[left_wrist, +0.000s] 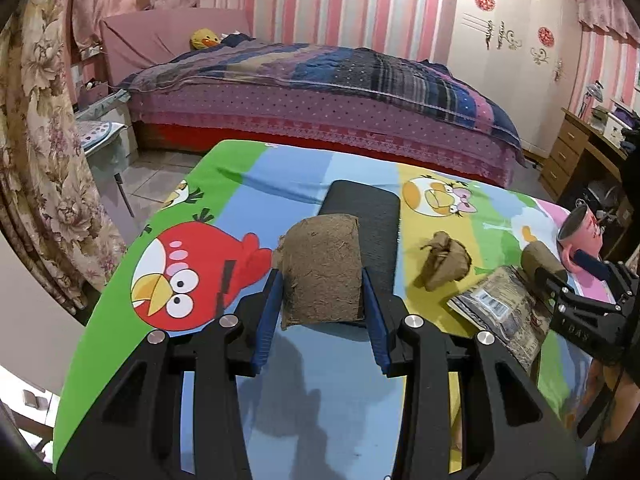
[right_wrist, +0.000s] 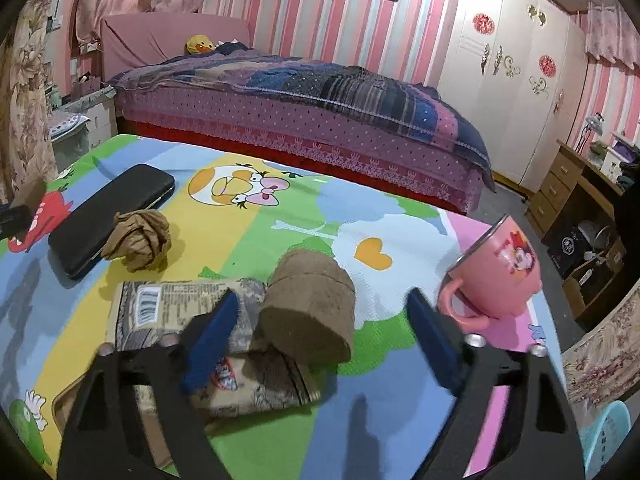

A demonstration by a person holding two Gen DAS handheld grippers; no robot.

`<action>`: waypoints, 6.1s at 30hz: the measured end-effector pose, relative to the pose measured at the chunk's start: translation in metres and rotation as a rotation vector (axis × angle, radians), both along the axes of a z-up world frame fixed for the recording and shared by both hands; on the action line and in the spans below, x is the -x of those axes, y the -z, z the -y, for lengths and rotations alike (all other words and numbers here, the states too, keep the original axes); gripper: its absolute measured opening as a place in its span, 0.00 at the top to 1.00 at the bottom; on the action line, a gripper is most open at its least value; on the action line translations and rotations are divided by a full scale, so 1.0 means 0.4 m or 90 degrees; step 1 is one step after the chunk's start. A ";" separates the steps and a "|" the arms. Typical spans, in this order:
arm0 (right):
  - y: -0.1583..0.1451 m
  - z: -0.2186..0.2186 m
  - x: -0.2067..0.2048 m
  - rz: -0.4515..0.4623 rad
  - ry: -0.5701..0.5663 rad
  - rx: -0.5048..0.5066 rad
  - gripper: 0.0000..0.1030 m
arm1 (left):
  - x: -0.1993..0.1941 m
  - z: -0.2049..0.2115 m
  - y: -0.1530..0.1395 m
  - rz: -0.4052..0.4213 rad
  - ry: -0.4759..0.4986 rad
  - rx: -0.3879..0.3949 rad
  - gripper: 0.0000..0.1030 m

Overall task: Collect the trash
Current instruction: 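Grasp the brown cardboard tube with the right tool, then carry the cardboard piece and tube to the basket with both tools, then open the right tool to drop the cardboard tube into the basket, then move both tools back over the table toward the crumpled paper and wrapper, then grasp the crumpled brown paper with the left tool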

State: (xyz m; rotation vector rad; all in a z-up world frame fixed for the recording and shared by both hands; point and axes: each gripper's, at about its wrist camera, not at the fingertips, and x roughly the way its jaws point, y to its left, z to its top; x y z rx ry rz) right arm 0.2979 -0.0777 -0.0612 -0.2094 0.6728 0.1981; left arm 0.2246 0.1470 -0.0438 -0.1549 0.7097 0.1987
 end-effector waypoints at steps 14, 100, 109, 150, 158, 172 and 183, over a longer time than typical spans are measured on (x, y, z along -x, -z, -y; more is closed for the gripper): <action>-0.041 0.094 0.065 0.037 0.004 -0.033 0.68 | 0.005 0.055 -0.035 0.017 0.012 -0.001 0.63; -0.025 1.058 0.583 0.084 0.414 -0.109 0.65 | 0.153 1.035 -0.066 0.086 0.389 -0.017 0.08; -0.080 1.008 0.587 0.132 0.427 -0.102 0.14 | 0.150 0.855 -0.101 0.097 0.286 -0.048 0.06; -0.048 0.351 0.136 0.011 0.138 -0.113 0.09 | -0.124 0.195 0.048 -0.022 0.085 -0.021 0.11; -0.001 0.340 0.120 -0.005 0.133 -0.117 0.09 | -0.190 0.205 0.090 -0.054 0.101 0.026 0.53; -0.002 0.176 0.123 -0.020 0.049 -0.094 0.09 | -0.076 0.149 -0.007 -0.019 0.112 -0.026 0.64; 0.055 0.030 0.052 -0.082 -0.019 -0.057 0.09 | -0.061 0.065 -0.009 -0.032 0.085 -0.045 0.64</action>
